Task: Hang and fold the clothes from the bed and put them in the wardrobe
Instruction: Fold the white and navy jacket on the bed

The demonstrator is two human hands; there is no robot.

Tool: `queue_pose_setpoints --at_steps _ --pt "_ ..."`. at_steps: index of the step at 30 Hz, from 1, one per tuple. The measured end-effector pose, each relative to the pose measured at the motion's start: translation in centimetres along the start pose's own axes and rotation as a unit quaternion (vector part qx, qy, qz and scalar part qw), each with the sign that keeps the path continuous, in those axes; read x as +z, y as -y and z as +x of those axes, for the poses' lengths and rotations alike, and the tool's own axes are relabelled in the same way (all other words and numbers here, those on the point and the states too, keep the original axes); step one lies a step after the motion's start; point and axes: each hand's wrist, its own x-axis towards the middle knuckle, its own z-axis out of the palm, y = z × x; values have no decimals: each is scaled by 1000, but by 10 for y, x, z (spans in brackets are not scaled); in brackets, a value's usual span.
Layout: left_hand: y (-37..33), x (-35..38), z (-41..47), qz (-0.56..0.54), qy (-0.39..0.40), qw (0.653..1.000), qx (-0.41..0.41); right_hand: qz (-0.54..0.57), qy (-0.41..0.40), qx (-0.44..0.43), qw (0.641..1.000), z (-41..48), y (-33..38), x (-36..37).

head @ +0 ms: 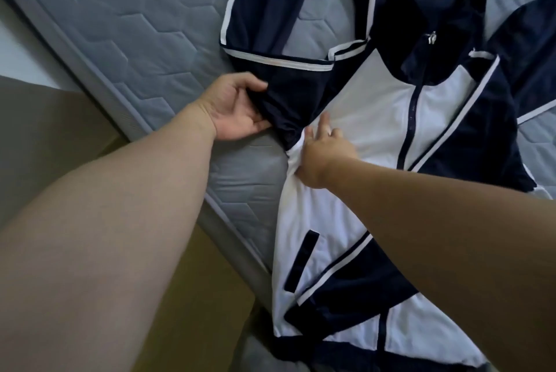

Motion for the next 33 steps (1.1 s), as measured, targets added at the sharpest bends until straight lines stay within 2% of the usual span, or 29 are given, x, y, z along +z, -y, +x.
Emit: queue_pose_setpoints --at_steps 3,5,8,11,16,17,19,20,21,22,23,25,26,27,29,30,31,32,33 --pt "5 -14 -13 45 -49 998 -8 -22 26 12 999 -2 4 -7" --pt "7 -19 -18 25 -89 996 16 -33 37 18 999 -5 6 -11" --pt "1 -26 -29 -100 -120 984 83 -48 49 27 997 -8 11 -15" --pt "-1 -33 -44 -224 -153 952 140 -71 52 33 996 -9 14 -17" --pt "-5 -14 -61 -299 -223 898 235 -69 56 31 996 -7 11 -14" --pt "-7 -2 -66 -274 -235 896 257 -59 58 25 996 -8 9 -14" --pt "-4 26 -74 -150 -278 894 318 -22 70 6 997 -13 3 -18" --pt "3 43 -77 -56 -311 876 365 16 77 -4 997 -17 -5 -24" --pt "14 55 -80 61 -342 843 412 84 88 -14 992 -19 -10 -29" --pt "29 71 -81 198 -346 797 455 193 89 -22 977 -23 -20 -35" --pt "48 86 -83 333 -329 733 493 342 79 -20 936 -29 -32 -40" --pt "88 112 -80 528 -260 600 543 618 37 12 785 -41 -62 -42" --pt "109 122 -75 598 -219 538 552 708 13 37 706 -52 -80 -42" --pt "129 130 -71 665 -178 484 540 766 -8 58 640 -63 -100 -40" --pt "170 134 -64 795 -80 403 446 836 -24 77 542 -85 -141 -27" --pt "187 132 -60 849 -36 367 379 856 -26 77 510 -95 -160 -16" --pt "202 129 -57 884 0 349 311 866 -20 74 494 -103 -178 -4" --pt "216 126 -54 899 21 355 256 865 -6 67 497 -111 -190 8" --pt "226 125 -51 899 30 380 217 854 13 62 517 -116 -198 19"
